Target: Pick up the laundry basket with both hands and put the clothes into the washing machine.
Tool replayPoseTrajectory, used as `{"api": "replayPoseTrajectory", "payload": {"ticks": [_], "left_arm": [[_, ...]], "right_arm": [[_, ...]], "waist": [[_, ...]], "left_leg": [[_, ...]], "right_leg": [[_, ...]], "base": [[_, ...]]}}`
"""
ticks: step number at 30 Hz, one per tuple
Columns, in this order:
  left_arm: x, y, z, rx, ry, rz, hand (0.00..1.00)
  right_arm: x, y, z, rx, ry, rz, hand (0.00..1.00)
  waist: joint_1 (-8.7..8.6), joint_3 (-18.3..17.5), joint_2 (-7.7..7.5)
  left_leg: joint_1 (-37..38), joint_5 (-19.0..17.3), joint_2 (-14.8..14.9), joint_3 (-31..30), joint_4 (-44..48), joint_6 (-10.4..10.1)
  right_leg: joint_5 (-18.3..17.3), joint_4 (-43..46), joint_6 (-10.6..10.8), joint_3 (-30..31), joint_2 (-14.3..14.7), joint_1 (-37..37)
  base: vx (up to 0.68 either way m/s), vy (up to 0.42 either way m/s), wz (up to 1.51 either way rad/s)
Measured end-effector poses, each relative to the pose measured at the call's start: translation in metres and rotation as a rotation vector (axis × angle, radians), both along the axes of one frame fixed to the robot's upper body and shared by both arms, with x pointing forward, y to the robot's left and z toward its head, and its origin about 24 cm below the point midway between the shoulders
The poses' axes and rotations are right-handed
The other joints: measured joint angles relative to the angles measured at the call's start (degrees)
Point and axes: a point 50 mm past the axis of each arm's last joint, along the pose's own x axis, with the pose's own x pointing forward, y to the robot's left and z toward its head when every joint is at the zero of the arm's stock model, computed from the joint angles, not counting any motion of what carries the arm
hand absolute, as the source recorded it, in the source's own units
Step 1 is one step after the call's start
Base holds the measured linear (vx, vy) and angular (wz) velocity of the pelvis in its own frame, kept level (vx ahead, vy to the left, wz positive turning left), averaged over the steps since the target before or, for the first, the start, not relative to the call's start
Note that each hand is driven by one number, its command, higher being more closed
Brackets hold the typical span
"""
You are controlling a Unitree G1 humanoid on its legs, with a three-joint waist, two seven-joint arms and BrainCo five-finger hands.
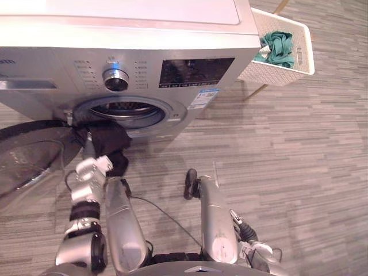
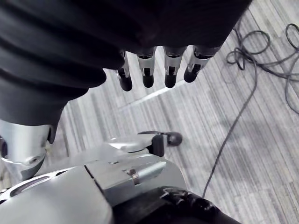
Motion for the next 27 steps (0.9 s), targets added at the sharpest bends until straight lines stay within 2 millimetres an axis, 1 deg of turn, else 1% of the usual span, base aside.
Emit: {"api": "replayPoseTrajectory", "payload": {"ticks": [1,2,3,4,6,7,8,9,10,11,12,13,15,16,17,20,23,25,27], "left_arm": [[0.008,0.005,0.019,0.031,-0.047,0.003,1.00],[0.014,0.008,0.033,0.058,-0.081,-0.001,1.00],[0.018,0.008,0.040,0.085,-0.089,-0.012,1.00],[0.019,0.004,0.041,0.094,-0.087,-0.023,1.00],[0.027,-0.007,0.050,0.118,-0.106,-0.062,1.00],[0.036,-0.017,0.064,0.139,-0.140,-0.102,1.00],[0.040,-0.022,0.072,0.153,-0.159,-0.124,1.00],[0.050,-0.031,0.096,0.199,-0.214,-0.166,1.00],[0.053,-0.034,0.105,0.214,-0.236,-0.183,1.00],[0.060,-0.040,0.121,0.224,-0.273,-0.206,1.00],[0.065,-0.042,0.129,0.225,-0.282,-0.218,1.00],[0.067,-0.042,0.131,0.231,-0.279,-0.220,1.00],[0.074,-0.039,0.141,0.244,-0.273,-0.221,1.00],[0.079,-0.034,0.153,0.257,-0.271,-0.215,1.00],[0.080,-0.032,0.158,0.262,-0.277,-0.211,1.00],[0.084,-0.023,0.185,0.264,-0.314,-0.178,1.00],[0.083,-0.010,0.196,0.218,-0.340,-0.130,1.00],[0.082,-0.005,0.197,0.179,-0.353,-0.112,1.00],[0.079,0.007,0.194,0.058,-0.379,-0.071,1.00]], "right_arm": [[0.002,0.000,0.003,-0.001,-0.020,0.003,0.00],[0.004,0.001,0.006,0.001,-0.037,0.004,0.00],[0.007,0.001,0.008,-0.002,-0.054,0.006,0.00],[0.007,0.001,0.009,-0.003,-0.063,0.007,0.00],[0.008,0.001,0.010,-0.003,-0.066,0.008,0.00],[0.007,0.001,0.011,-0.004,-0.072,0.008,0.00],[0.008,0.001,0.012,-0.004,-0.079,0.009,0.00],[0.010,0.002,0.015,-0.005,-0.096,0.015,0.00],[0.011,0.003,0.015,-0.004,-0.100,0.017,0.00],[0.012,0.004,0.017,-0.005,-0.114,0.024,0.00],[0.014,0.005,0.018,-0.006,-0.123,0.034,0.00],[0.015,0.006,0.019,-0.006,-0.129,0.035,0.00],[0.017,0.007,0.021,-0.003,-0.146,0.038,0.00],[0.018,0.008,0.022,0.000,-0.155,0.037,0.00],[0.018,0.008,0.023,0.001,-0.159,0.036,0.00],[0.018,0.008,0.026,-0.001,-0.181,0.024,0.00],[0.018,0.007,0.026,0.022,-0.189,-0.024,0.00],[0.017,0.006,0.026,0.030,-0.190,-0.046,0.00],[0.016,0.005,0.025,0.038,-0.193,-0.079,0.00]], "waist": [[0.00,0.00,-0.02],[-0.01,0.11,-0.16],[-0.12,0.17,-0.20],[-0.14,0.31,-0.24],[0.09,0.77,-0.33],[0.33,0.83,-0.38],[0.33,0.87,-0.45],[0.18,1.49,-0.78],[0.01,1.55,-1.00],[-0.22,1.69,-1.32],[-0.52,1.86,-1.54],[-0.73,1.86,-1.55],[-1.44,2.07,-1.89],[-1.66,2.16,-2.08],[-1.74,2.20,-2.16],[-1.94,2.32,-2.37],[-2.28,2.41,-2.52],[-2.34,2.44,-2.57],[-2.38,2.45,-2.56]], "left_leg": [[-1.25,0.15,0.79,0.16,0.34,-0.16],[-1.98,0.41,1.30,0.55,0.53,-0.28],[-2.91,0.53,1.52,0.74,0.79,-0.39],[-3.40,0.52,1.73,0.73,1.13,-0.32],[-4.13,0.38,2.14,0.37,1.90,-0.23],[-5.04,0.42,2.21,0.05,2.39,-0.14],[-5.46,0.44,2.23,-0.08,2.64,-0.02],[-6.07,0.34,2.45,-0.32,3.39,0.12],[-6.46,0.19,2.51,-0.35,3.64,0.06],[-7.24,0.07,2.69,-0.35,3.92,-0.15],[-7.79,0.06,3.01,-0.33,4.24,-0.17],[-8.17,0.04,3.11,-0.40,4.43,-0.21],[-9.19,0.17,3.35,-0.39,4.63,-0.46],[-10.34,0.29,4.15,-0.53,5.09,-0.71],[-10.89,0.24,4.42,-0.76,5.45,-0.78],[-14.55,0.14,5.48,-1.29,7.24,-0.91],[-17.45,-0.55,6.82,-2.67,9.87,-0.90],[-18.66,-1.13,7.27,-3.35,11.31,-0.93],[-20.59,-2.08,7.74,-4.14,13.48,-0.91]], "right_leg": [[0.12,0.38,-0.27,-0.33,0.01,-1.05],[0.26,0.68,-0.55,-0.35,0.02,-1.89],[0.32,1.05,-0.65,-0.29,-0.01,-2.99],[0.58,1.44,-0.96,-0.30,0.00,-3.52],[0.52,2.41,-1.44,-0.51,0.01,-4.06],[0.49,2.93,-1.50,-0.55,0.01,-4.87],[0.44,3.25,-1.57,-0.55,0.01,-5.27],[0.26,4.07,-1.80,-0.51,0.02,-5.90],[0.12,4.42,-1.94,-0.45,0.02,-6.39],[-0.03,4.80,-2.07,-0.37,0.04,-7.29],[-0.15,5.32,-2.29,-0.32,0.17,-8.15],[-0.19,5.65,-2.32,-0.31,0.22,-8.61],[-0.64,6.28,-2.29,-0.16,0.38,-10.00],[-0.78,6.76,-2.67,-0.15,0.95,-11.26],[-0.77,7.17,-2.69,-0.17,1.12,-11.90],[-1.06,9.30,-3.18,-0.18,1.44,-15.83],[-1.36,11.55,-3.72,-0.30,2.32,-18.26],[-1.87,12.89,-3.89,-0.30,2.46,-19.35],[-2.54,14.91,-3.75,-0.15,2.60,-21.13]], "base": [[0.02,-0.045,-0.03],[0.03,-0.046,-0.08],[0.05,-0.035,-0.11],[0.05,-0.022,-0.08],[0.04,-0.011,-0.01],[0.03,-0.011,0.00],[0.03,-0.015,-0.04],[0.01,-0.014,-0.06],[0.00,-0.026,-0.09],[-0.01,-0.029,-0.12],[-0.01,-0.034,-0.13],[0.00,-0.058,-0.13],[0.00,-0.076,-0.13],[0.00,-0.062,-0.19],[0.00,-0.081,-0.23],[0.00,-0.058,-0.17],[0.01,-0.044,-0.19],[0.01,-0.035,-0.10],[0.00,-0.034,-0.10]]}}
